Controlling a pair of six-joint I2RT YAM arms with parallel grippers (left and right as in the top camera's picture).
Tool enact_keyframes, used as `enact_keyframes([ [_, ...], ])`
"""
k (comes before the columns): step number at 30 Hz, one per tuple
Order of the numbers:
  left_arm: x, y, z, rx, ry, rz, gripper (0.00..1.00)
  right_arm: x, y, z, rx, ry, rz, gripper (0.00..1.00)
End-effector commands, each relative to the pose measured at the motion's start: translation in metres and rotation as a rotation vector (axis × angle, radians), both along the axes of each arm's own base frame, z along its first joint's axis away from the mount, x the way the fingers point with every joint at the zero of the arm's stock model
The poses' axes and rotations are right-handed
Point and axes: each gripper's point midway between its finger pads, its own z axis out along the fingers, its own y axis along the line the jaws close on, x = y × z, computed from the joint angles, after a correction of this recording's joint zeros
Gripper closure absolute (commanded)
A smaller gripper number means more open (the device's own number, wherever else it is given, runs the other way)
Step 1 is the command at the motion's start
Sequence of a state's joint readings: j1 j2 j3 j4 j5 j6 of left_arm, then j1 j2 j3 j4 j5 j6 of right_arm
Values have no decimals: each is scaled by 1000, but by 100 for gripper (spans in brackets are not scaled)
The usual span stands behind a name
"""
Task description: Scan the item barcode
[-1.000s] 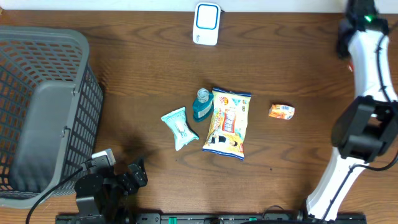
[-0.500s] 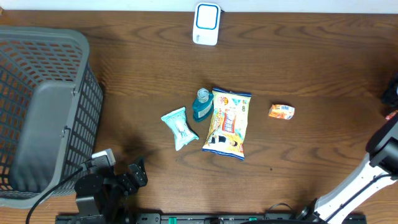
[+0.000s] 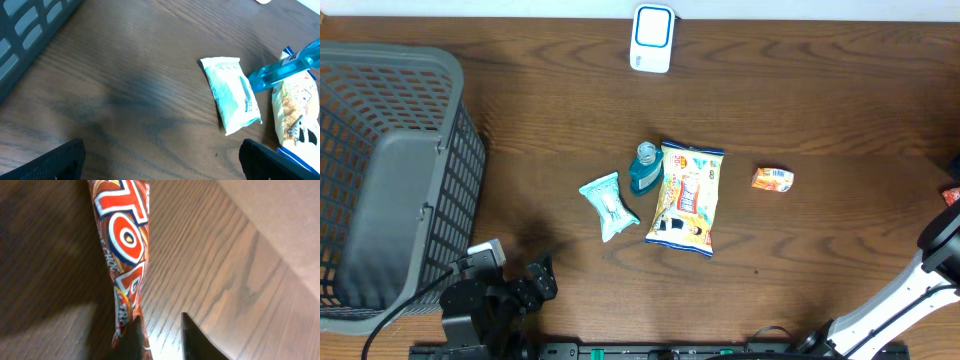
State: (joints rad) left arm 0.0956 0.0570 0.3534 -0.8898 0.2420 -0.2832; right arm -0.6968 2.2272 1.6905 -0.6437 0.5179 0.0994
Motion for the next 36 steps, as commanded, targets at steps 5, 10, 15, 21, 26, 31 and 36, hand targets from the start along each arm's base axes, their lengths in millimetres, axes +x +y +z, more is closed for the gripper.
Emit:
enact_keyframes([
  [5, 0, -1, 0, 2, 0, -13, 2, 61, 47, 31, 134, -236, 159, 61],
  [10, 0, -1, 0, 2, 0, -13, 2, 107, 96, 104, 188, -462, 338, 47],
  [15, 0, -1, 0, 2, 0, -13, 3, 130, 162, 184, 279, -695, 484, 39],
  [21, 0, -1, 0, 2, 0, -13, 2, 136, 282, 258, 501, -867, 806, 1],
  [26, 0, -1, 0, 2, 0, -13, 2, 132, 354, 259, 663, -838, 922, 16],
  [31, 0, -1, 0, 2, 0, -13, 2, 104, 398, 211, 762, -592, 871, 99],
  [36, 0, -1, 0, 2, 0, -13, 2, 63, 420, 163, 727, -313, 807, 99],
])
